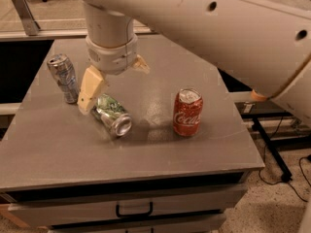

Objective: Place green can upright

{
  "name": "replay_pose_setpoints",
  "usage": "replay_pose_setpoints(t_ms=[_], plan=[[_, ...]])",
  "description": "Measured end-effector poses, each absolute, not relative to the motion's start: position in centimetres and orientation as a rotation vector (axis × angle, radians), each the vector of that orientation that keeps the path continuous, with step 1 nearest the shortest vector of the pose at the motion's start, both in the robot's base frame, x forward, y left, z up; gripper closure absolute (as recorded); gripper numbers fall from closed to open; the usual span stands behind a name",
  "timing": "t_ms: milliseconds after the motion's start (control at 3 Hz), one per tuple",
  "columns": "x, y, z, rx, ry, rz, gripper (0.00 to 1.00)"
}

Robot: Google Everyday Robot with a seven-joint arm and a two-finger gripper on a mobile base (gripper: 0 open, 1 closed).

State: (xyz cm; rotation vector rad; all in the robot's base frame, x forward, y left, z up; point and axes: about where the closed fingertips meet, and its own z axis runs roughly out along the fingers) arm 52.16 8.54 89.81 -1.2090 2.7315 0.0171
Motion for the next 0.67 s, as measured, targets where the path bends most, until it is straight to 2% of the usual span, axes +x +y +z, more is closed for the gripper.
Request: replay_pose_setpoints(t_ms=[667], plan=[[52.2,10.8,85.9,-1.199,2.784,0.106,0.00]])
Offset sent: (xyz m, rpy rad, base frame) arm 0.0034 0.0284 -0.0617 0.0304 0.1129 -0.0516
